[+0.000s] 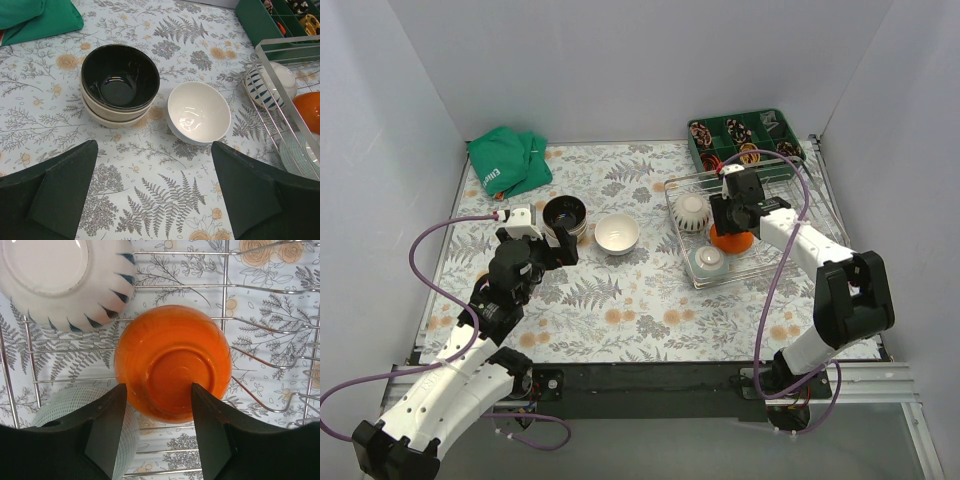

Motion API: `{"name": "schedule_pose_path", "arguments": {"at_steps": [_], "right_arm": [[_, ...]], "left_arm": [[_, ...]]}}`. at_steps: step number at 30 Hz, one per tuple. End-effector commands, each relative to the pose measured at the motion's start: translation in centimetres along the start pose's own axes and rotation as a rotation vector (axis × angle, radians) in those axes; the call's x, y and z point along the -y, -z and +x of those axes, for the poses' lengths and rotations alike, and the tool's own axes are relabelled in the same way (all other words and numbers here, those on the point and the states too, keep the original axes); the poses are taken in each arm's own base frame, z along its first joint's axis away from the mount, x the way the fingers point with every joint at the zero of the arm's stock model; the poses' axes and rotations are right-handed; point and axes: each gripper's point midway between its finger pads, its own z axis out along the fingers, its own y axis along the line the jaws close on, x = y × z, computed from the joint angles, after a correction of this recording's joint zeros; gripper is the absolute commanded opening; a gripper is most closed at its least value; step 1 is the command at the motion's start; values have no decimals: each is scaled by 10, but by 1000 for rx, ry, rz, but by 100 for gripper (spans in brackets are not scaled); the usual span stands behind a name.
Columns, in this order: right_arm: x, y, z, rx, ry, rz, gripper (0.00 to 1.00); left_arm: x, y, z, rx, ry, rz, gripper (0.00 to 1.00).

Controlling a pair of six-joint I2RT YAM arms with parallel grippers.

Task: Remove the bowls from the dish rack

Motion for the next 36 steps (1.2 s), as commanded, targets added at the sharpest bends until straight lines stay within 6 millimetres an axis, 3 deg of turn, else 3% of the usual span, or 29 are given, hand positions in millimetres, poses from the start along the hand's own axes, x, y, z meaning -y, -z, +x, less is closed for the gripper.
{"name": "schedule_pose_path", "arguments": {"at_steps": [1, 11, 16, 22, 27, 36], "right_arm": [[2, -7, -16, 13, -26, 18, 61], [6, -16, -46, 74, -11, 51, 62], [-3, 1, -58, 123, 52, 82, 68], [-17, 7, -42, 93, 109, 112, 72], [-16, 3, -24, 49, 182, 143, 75], [-18, -13, -17, -13, 315, 186, 86]], "left_arm": [[-2, -2, 4, -4, -17, -7, 98], [-2, -4, 7, -12, -22, -11, 98], [-2, -4, 7, -15, -24, -12, 98], [-2, -5, 8, -20, -25, -10, 98], [-2, -6, 10, -27, -27, -9, 98], [-3, -7, 11, -30, -29, -14, 98]]}}
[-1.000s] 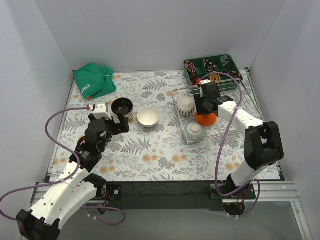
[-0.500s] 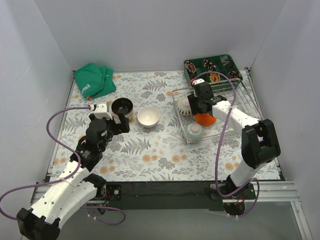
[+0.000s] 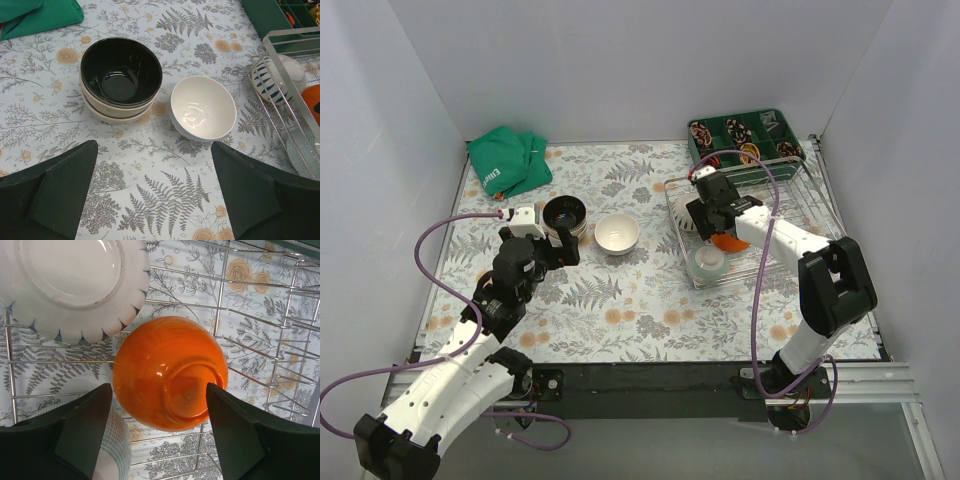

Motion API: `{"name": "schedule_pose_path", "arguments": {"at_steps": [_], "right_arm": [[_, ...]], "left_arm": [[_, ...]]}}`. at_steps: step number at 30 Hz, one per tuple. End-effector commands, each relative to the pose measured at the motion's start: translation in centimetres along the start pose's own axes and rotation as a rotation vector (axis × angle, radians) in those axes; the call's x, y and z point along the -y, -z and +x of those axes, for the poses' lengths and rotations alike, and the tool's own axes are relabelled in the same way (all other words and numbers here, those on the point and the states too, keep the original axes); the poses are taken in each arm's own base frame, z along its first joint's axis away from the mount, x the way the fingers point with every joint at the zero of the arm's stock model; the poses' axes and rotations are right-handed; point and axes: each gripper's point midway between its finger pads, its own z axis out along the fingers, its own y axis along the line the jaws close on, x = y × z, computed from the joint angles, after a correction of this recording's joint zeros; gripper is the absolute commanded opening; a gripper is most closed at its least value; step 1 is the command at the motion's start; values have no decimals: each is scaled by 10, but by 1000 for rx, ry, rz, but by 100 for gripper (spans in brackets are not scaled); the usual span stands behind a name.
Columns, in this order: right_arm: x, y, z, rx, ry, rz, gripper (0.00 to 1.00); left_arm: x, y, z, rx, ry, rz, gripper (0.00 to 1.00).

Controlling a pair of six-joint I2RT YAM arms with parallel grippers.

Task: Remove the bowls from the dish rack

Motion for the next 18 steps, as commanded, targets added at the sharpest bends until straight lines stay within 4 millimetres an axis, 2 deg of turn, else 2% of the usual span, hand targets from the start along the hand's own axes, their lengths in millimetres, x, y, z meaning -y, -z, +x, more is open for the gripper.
{"name": "schedule_pose_path", "arguments": {"at_steps": [1, 4, 5, 6, 10, 18], "right_arm": [[-3, -5, -1, -24, 95, 30, 88], [-8, -10, 5, -47, 135, 25, 89], [-10, -11, 9, -61, 147, 25, 94], [-12, -12, 11, -66, 157, 25, 95], [-8, -21, 26, -122, 200, 68, 98], [-6, -38, 55, -222, 279, 117, 99]], "left_arm": [[-2, -2, 3, -1, -12, -5, 98], [-1, -2, 3, -2, -12, -3, 98], [-1, -2, 4, -3, -13, -4, 98], [-1, -2, 4, -3, -13, -4, 98], [-1, -2, 4, -5, -14, -1, 98], [-1, -2, 5, -6, -14, -3, 98]]}}
